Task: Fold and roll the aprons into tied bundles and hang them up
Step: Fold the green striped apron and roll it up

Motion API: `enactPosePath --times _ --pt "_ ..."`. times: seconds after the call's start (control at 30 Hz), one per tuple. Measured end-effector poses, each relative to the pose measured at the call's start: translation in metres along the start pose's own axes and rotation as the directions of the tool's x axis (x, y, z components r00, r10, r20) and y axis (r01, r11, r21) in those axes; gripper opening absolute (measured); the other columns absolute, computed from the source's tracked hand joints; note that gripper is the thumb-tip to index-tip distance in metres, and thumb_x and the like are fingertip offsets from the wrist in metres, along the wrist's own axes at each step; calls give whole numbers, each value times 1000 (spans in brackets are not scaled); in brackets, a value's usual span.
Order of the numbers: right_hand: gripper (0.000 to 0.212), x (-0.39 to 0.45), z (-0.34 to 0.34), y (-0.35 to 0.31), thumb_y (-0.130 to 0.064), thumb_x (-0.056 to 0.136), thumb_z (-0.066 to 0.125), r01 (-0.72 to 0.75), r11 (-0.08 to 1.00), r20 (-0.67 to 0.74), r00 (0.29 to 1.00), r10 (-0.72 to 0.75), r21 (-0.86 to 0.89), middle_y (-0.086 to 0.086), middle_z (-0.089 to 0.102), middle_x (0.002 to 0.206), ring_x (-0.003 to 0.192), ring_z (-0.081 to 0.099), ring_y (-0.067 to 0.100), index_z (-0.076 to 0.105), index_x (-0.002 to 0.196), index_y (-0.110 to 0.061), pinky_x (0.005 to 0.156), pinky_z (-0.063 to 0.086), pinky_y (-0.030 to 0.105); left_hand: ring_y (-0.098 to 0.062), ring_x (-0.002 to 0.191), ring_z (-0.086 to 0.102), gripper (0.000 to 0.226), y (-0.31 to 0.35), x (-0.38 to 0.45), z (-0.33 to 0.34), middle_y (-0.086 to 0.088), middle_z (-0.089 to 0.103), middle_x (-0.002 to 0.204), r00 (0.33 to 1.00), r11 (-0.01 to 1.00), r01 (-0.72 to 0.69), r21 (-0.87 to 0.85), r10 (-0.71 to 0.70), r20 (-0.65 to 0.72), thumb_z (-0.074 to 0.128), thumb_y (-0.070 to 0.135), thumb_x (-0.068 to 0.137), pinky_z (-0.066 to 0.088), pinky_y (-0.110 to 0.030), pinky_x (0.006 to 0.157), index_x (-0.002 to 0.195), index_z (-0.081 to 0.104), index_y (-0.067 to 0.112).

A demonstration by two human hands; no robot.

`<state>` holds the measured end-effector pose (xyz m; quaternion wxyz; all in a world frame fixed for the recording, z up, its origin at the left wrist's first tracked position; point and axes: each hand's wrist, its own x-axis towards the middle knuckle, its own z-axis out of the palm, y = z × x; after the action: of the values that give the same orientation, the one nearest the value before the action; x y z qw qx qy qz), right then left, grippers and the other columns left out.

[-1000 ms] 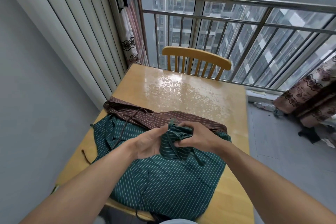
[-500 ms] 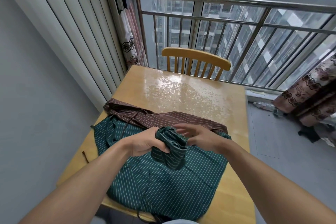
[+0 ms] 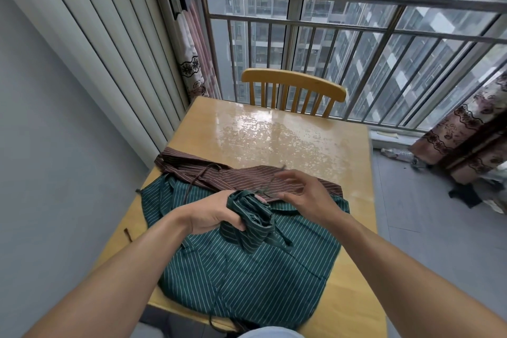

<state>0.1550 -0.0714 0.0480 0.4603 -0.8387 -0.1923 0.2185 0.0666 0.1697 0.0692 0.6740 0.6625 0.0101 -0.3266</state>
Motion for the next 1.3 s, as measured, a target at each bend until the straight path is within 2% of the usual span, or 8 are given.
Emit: enactPosePath --times 0.27,0.5,0.67,0.77,0.87,1.07,1.17,1.3 --pt "19 1 7 -27 -34 99 65 196 971 261 953 -156 -137 -13 65 107 89 58 4 72 117 -35 78 49 24 -26 105 70 41 1 4 5 -14 73 111 997 993 39 112 -31 -74 69 -11 82 49 -39 99 119 64 4" --pt "26 0 5 -19 -49 101 56 101 993 256 963 -82 -62 -4 70 111 101 65 18 60 93 -24 88 52 40 -29 113 69 69 -1 11 10 -12 73 119 986 991 17 130 5 -166 70 -8 81 53 -43 103 138 59 29" --pt "47 6 -8 -20 -52 93 66 94 993 106 989 -101 76 8 53 66 63 53 22 45 62 -24 66 48 26 -23 110 72 81 -6 15 8 -2 75 117 975 971 46 234 7 -224 75 1 76 52 -49 106 143 52 38" --pt "49 11 -19 -18 -45 96 64 61 978 -1 998 -62 197 9 48 62 63 48 22 43 63 -15 70 49 25 -27 111 71 75 -7 12 7 -4 75 117 976 974 38 224 12 -219 75 -1 78 50 -51 107 140 56 37" --pt "44 14 -27 -10 -48 98 57 -31 956 42 999 20 290 6 57 67 68 53 21 51 74 -11 88 50 33 -33 116 68 53 -7 10 9 -16 73 120 982 997 -22 75 36 -188 73 -7 83 46 -55 110 131 62 14" --pt "42 10 -5 2 -49 97 54 -201 921 144 976 161 334 -2 56 63 56 46 13 67 97 -8 60 41 23 -44 130 54 71 -2 12 11 -28 57 141 978 910 -192 -367 148 -144 56 -14 86 41 -57 113 151 45 14" --pt "39 10 5 -2 -45 94 61 -279 860 204 956 209 427 7 77 91 82 73 27 75 107 -10 81 59 37 -44 126 55 67 -1 14 13 -29 55 143 972 829 -235 -507 198 -126 57 -10 86 41 -60 112 148 51 16" --pt "29 6 14 -1 -35 97 66 -309 878 282 936 212 366 12 77 106 102 72 30 80 102 -10 99 53 44 -43 122 58 55 -3 16 16 -30 58 135 970 733 -233 -640 221 -100 67 -2 81 48 -56 105 135 58 -1"
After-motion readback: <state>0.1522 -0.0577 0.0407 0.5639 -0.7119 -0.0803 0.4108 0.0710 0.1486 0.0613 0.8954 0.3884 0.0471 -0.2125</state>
